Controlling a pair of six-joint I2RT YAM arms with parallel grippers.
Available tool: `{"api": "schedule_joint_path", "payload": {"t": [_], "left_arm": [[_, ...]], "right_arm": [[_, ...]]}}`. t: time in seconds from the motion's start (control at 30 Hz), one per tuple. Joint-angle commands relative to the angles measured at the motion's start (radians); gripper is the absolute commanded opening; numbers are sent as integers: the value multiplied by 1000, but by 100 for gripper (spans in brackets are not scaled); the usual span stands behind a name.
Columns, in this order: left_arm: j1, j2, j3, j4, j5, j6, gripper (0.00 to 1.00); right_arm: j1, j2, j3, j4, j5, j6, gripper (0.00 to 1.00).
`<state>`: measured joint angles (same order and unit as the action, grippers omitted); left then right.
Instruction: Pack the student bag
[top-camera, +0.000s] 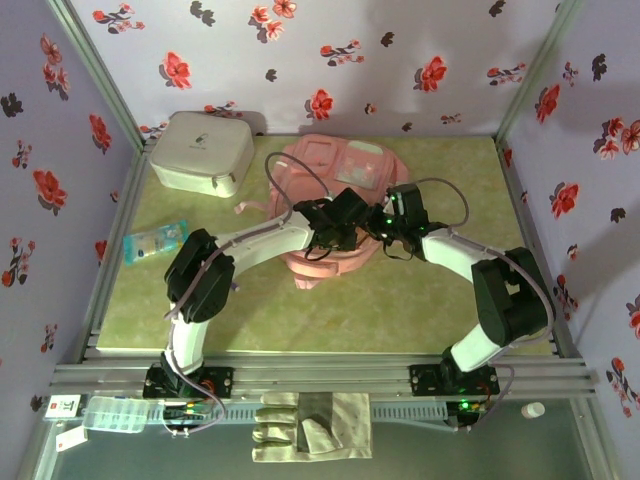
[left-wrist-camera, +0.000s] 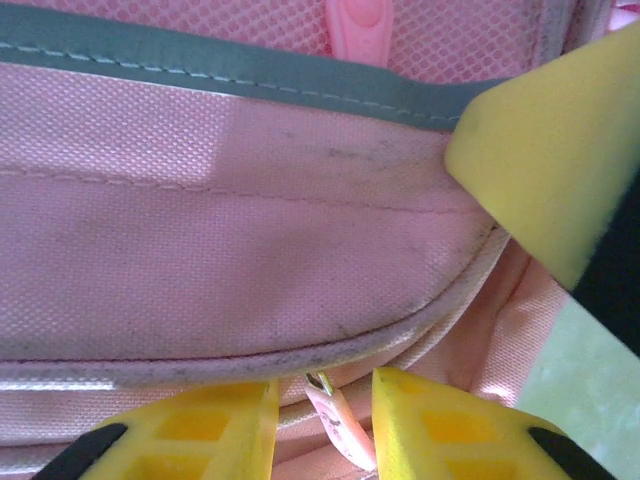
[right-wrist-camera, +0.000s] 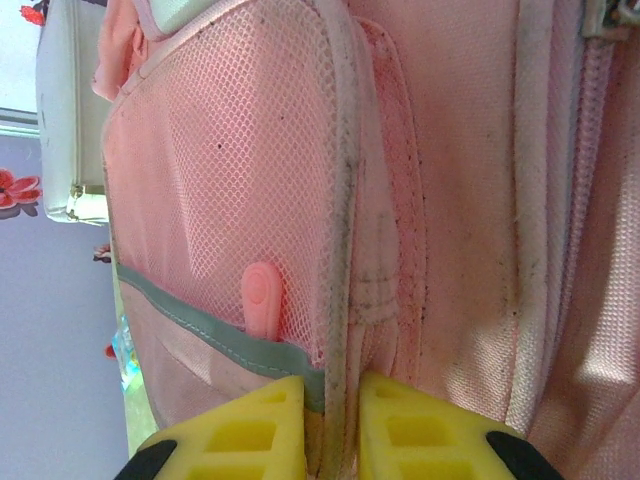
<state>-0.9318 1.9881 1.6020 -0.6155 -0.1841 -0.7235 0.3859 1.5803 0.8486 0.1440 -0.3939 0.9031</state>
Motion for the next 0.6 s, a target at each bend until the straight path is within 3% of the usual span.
{"api": "schedule_joint_path", "payload": {"t": [0.0, 0.3, 0.57], "left_arm": [[-7, 21, 27, -53, -64, 10, 29], [-12, 3, 7, -48, -68, 10, 15], [-15, 6, -5, -38, -62, 20, 16]], "right_arm": [[-1, -4, 20, 55, -24, 14, 16], [-1, 0, 23, 48, -14, 16, 14], [-2, 1, 24, 37, 0, 16, 13]]}}
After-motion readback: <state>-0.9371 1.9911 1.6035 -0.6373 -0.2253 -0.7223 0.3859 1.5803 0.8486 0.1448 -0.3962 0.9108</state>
